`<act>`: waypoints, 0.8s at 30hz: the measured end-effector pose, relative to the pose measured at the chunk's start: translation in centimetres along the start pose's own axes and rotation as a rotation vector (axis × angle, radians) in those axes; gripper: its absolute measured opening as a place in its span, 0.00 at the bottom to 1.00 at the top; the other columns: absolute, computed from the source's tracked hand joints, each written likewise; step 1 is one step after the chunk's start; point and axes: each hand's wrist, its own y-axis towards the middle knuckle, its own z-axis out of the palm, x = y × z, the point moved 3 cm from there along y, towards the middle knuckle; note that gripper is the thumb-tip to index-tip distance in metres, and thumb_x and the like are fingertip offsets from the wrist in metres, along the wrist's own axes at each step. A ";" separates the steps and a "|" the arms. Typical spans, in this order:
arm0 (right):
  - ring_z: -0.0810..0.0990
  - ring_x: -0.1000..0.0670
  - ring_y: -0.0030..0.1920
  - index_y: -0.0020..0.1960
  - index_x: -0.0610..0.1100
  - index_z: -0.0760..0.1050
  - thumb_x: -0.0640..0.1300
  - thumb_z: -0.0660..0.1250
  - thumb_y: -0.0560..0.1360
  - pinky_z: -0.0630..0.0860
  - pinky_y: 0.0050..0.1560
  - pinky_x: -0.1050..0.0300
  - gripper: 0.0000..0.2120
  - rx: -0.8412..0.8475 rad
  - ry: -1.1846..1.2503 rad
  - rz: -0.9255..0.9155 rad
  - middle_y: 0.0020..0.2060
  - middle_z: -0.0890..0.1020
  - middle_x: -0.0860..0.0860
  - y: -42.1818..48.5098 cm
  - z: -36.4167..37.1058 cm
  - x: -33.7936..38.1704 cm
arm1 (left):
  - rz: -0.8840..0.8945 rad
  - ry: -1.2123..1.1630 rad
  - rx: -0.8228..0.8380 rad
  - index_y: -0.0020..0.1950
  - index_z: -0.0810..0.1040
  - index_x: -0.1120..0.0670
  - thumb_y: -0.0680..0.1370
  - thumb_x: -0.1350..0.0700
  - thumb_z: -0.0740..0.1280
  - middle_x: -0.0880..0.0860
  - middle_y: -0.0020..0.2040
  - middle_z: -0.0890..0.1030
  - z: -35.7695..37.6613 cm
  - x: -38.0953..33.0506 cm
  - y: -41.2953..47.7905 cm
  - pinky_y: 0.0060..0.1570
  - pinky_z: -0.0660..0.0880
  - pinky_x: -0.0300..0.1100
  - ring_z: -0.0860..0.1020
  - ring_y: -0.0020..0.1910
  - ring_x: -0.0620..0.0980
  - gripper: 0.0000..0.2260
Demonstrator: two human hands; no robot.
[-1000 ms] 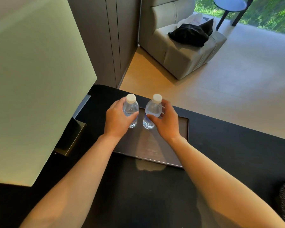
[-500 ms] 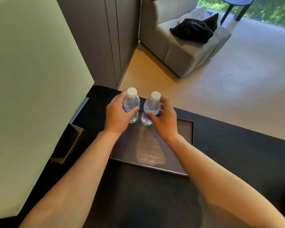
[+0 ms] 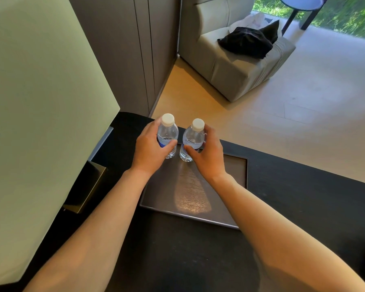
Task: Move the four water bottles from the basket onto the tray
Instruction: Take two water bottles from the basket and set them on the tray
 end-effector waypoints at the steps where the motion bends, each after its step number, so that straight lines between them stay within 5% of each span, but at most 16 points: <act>1: 0.74 0.45 0.70 0.75 0.45 0.64 0.44 0.80 0.72 0.75 0.69 0.41 0.38 0.014 -0.025 -0.006 0.70 0.74 0.46 -0.1 -0.1 0.3 | -0.007 0.021 0.006 0.76 0.71 0.54 0.74 0.54 0.79 0.54 0.70 0.77 0.0 0.0 -0.1 0.66 0.79 0.52 0.75 0.70 0.52 0.33; 7: 0.71 0.44 0.73 0.78 0.43 0.61 0.46 0.79 0.72 0.73 0.71 0.42 0.41 0.039 -0.109 -0.003 0.73 0.72 0.45 -1.0 -1.0 1.2 | -0.098 0.073 0.011 0.81 0.63 0.54 0.74 0.52 0.78 0.57 0.75 0.72 -0.2 -0.6 -0.8 0.70 0.74 0.53 0.71 0.75 0.56 0.39; 11: 0.69 0.43 0.75 0.79 0.41 0.58 0.51 0.78 0.74 0.69 0.73 0.48 0.43 0.052 -0.192 0.039 0.75 0.70 0.43 -2.5 -2.6 0.9 | -0.150 0.109 0.027 0.81 0.62 0.55 0.75 0.50 0.77 0.57 0.76 0.70 -0.6 -1.7 -2.7 0.65 0.69 0.43 0.70 0.75 0.55 0.39; 24: 0.77 0.44 0.66 0.75 0.46 0.69 0.58 0.67 0.79 0.80 0.61 0.45 0.28 0.092 -0.480 0.123 0.70 0.76 0.46 -16.7 -13.7 -3.3 | -0.140 0.359 0.225 0.72 0.75 0.57 0.81 0.46 0.65 0.56 0.69 0.78 2.2 -9.6 -17.9 0.65 0.74 0.51 0.75 0.68 0.56 0.23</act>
